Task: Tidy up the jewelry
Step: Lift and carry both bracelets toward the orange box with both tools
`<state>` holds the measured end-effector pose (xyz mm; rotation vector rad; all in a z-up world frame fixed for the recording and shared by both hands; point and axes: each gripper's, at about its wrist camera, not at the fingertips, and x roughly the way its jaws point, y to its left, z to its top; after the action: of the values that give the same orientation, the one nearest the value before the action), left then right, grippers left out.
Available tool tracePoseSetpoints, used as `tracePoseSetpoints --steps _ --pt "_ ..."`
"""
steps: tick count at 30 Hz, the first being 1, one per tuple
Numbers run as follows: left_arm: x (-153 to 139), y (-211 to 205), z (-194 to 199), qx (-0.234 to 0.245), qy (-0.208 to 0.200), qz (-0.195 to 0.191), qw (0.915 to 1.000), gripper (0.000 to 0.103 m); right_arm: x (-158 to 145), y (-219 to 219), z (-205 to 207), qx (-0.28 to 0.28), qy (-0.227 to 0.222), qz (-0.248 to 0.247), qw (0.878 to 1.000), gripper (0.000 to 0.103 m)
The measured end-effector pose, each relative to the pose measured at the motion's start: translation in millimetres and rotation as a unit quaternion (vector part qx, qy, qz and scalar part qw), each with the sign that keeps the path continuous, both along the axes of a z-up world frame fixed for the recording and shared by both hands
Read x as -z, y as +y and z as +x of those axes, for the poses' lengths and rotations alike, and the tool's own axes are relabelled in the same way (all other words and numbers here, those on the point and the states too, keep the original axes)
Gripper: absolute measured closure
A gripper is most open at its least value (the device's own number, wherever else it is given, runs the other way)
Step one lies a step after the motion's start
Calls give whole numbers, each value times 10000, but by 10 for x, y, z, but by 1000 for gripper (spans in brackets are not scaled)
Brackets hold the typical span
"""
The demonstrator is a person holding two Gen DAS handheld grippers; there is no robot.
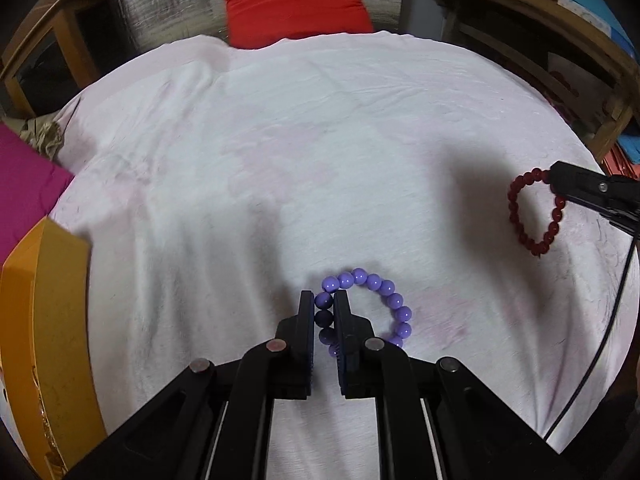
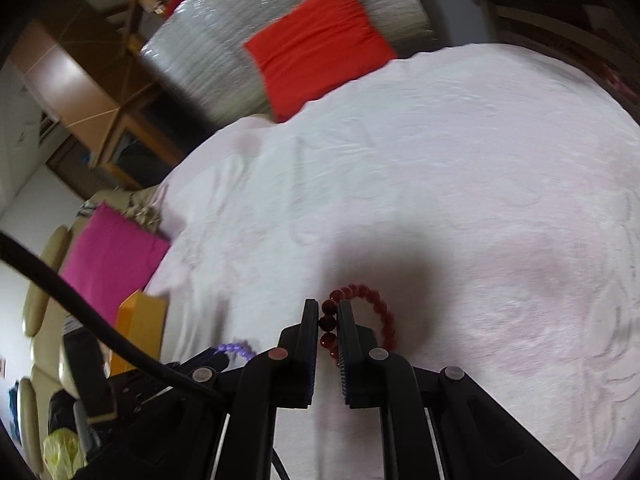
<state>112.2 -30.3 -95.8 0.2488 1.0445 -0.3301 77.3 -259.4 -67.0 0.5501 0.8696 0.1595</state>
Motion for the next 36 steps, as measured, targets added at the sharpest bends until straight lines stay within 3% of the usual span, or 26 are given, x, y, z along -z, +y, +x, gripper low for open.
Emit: tracePoseSetpoints --steps 5,9,15,19,25,27,29,30,36 --pt "123 86 22 46 165 30 9998 93 48 47 27 -99 73 3 9999 93" --pt "146 67 12 164 159 65 9997 93 207 -54 94 31 520 -51 9986 93" --pt "181 1 31 256 123 122 9995 84 452 -144 175 115 1194 -97 9927 90" --pt "184 -3 10 286 114 84 9995 82 461 -86 196 23 1224 -313 9920 81" --pt "184 52 38 286 161 -130 9994 82 445 59 202 -9 1076 -808 9909 81" --pt "187 89 68 312 159 -198 9992 83 427 138 194 -60 992 -1175 9881 93" --pt "172 80 53 371 115 -224 9990 87 402 195 176 -45 896 -1535 9841 93" --pt "176 63 42 411 106 -244 9988 93 388 196 164 -39 856 -1585 9836 93" --pt "21 36 -17 422 -204 -355 9983 93 206 223 96 7 345 -1501 9881 93"
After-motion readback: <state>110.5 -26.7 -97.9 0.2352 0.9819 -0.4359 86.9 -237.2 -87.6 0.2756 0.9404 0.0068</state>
